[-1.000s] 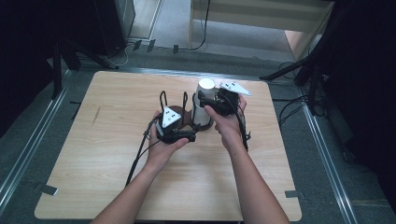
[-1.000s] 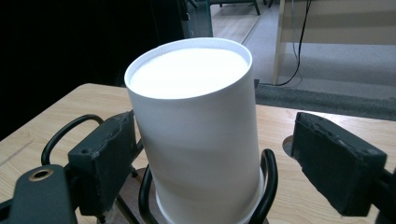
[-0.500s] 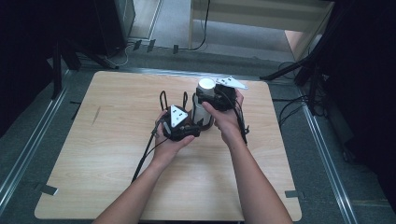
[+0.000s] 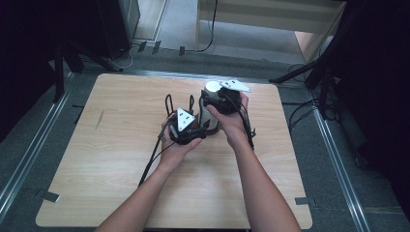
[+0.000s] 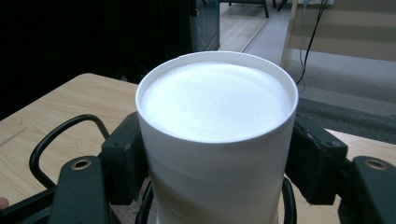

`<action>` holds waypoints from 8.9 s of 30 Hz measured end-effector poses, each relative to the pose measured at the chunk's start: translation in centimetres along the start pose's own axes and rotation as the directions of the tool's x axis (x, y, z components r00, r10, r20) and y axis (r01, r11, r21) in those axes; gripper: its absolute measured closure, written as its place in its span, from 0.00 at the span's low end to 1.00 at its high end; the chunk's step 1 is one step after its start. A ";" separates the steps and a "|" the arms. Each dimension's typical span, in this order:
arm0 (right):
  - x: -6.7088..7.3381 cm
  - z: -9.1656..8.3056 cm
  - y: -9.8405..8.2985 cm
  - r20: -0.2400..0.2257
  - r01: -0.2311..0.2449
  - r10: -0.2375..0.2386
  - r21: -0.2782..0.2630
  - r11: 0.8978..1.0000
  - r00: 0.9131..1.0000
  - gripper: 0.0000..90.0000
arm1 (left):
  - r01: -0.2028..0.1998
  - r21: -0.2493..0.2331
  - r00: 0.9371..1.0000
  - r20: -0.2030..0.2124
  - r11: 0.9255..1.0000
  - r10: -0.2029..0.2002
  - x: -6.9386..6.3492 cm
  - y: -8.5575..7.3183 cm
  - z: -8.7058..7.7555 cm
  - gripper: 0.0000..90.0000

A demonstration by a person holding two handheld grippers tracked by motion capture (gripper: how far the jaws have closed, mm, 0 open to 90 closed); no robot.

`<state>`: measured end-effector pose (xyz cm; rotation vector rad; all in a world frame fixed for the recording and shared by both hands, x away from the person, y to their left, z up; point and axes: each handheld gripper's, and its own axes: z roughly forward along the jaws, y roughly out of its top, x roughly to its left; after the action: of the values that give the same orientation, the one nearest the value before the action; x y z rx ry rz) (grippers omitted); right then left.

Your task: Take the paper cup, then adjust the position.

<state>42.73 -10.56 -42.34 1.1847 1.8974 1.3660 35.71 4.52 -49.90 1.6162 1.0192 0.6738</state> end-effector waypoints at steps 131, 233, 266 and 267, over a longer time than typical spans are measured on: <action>4.7 -13.2 -3.1 -0.136 0.012 -0.016 -0.030 0.999 0.991 0.35 | -0.130 -0.027 0.930 0.344 0.991 0.131 -3.1 0.8 -6.2 0.02; 7.4 -11.8 -8.9 0.276 0.707 -0.687 0.036 0.706 0.672 0.39 | -0.044 0.052 0.922 0.386 0.998 0.021 0.9 3.3 -10.4 0.15; 8.7 -11.8 -10.3 0.171 0.758 -0.744 -0.027 0.652 0.646 0.36 | -0.188 0.053 0.898 0.413 0.981 0.150 -1.7 3.1 -9.5 0.32; 8.6 -11.9 -10.3 0.165 0.754 -0.741 -0.033 0.656 0.651 0.36 | -0.175 0.055 0.893 0.429 0.983 0.135 -1.2 3.2 -9.6 0.34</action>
<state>25.41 -9.92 -46.94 0.3133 1.8586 0.8552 28.03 7.75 -44.09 1.8371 0.6124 0.3549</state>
